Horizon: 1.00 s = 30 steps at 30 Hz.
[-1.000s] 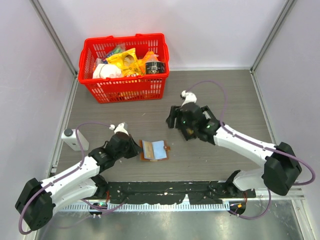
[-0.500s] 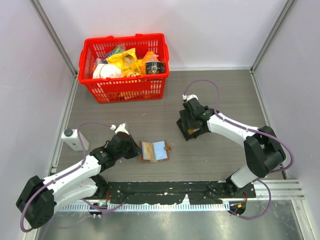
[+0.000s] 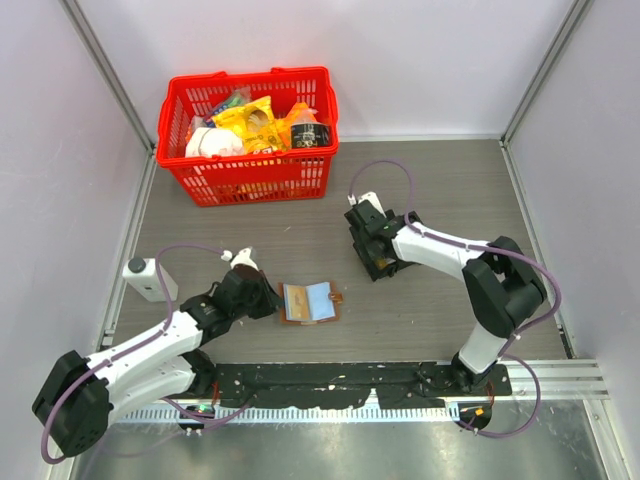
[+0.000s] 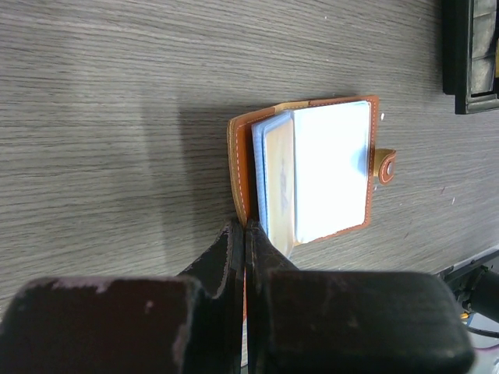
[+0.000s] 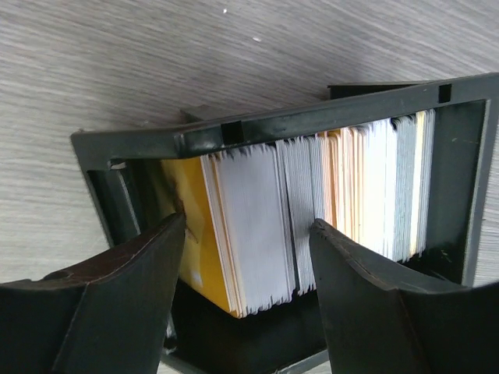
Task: Put the credit cards into the card holder
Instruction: Pick up the credit card from the storage box.
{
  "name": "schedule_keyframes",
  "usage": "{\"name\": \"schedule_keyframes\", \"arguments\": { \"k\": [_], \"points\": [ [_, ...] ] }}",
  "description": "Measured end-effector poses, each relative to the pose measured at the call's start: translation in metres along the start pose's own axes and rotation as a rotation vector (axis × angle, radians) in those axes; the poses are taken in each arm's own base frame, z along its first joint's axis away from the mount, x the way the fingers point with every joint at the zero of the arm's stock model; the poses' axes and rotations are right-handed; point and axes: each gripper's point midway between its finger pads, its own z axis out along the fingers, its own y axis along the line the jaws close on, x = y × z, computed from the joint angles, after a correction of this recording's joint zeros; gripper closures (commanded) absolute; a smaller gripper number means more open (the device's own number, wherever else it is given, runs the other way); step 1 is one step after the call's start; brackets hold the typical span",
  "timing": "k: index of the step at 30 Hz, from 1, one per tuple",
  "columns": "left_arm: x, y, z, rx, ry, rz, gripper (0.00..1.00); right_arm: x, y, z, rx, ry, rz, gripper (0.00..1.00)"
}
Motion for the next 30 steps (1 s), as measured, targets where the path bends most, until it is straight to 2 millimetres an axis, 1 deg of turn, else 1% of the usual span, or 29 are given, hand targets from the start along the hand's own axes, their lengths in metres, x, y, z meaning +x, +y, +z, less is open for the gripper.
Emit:
{"name": "schedule_keyframes", "arguments": {
  "k": [1,2,6,7,9,11,18,19,22,24,27,30],
  "points": [
    [0.0,0.0,0.0,0.002,0.002,0.0,1.0,0.0,-0.001,0.001,0.024,0.002,-0.011,0.3],
    [0.001,-0.001,0.001,0.003,0.004,0.0,1.0,0.001,-0.002,0.002,0.042,0.004,-0.019,0.32],
    [0.003,0.0,0.002,0.001,0.015,0.001,1.0,0.001,-0.005,0.003,0.089,0.003,-0.029,0.43],
    [0.003,0.0,0.002,0.002,0.017,0.001,1.0,0.001,-0.005,0.002,0.092,0.003,-0.03,0.49],
    [0.003,0.0,0.003,0.004,0.016,0.001,1.0,0.001,-0.005,0.001,0.1,0.001,-0.032,0.58],
    [0.004,0.0,0.003,0.004,0.016,0.0,1.0,-0.002,-0.006,-0.001,0.102,-0.01,-0.026,0.6],
    [0.005,0.0,0.003,0.006,0.017,0.0,1.0,-0.002,-0.007,-0.004,0.098,-0.009,-0.021,0.65],
    [0.005,0.0,0.003,0.007,0.017,0.0,1.0,-0.002,-0.007,-0.005,0.096,-0.007,-0.021,0.68],
    [0.005,0.0,0.003,0.007,0.018,0.0,1.0,-0.002,-0.007,-0.006,0.093,-0.007,-0.019,0.72],
    [0.005,0.0,0.004,0.006,0.02,0.0,1.0,-0.002,-0.007,-0.007,0.091,-0.01,-0.015,0.82],
    [0.006,0.0,0.004,0.007,0.023,0.001,1.0,-0.003,-0.006,-0.011,0.073,-0.02,-0.004,0.83],
    [0.006,0.0,0.004,0.011,0.023,0.0,1.0,-0.007,-0.006,-0.016,0.065,-0.036,0.003,0.86]
  ]
}}
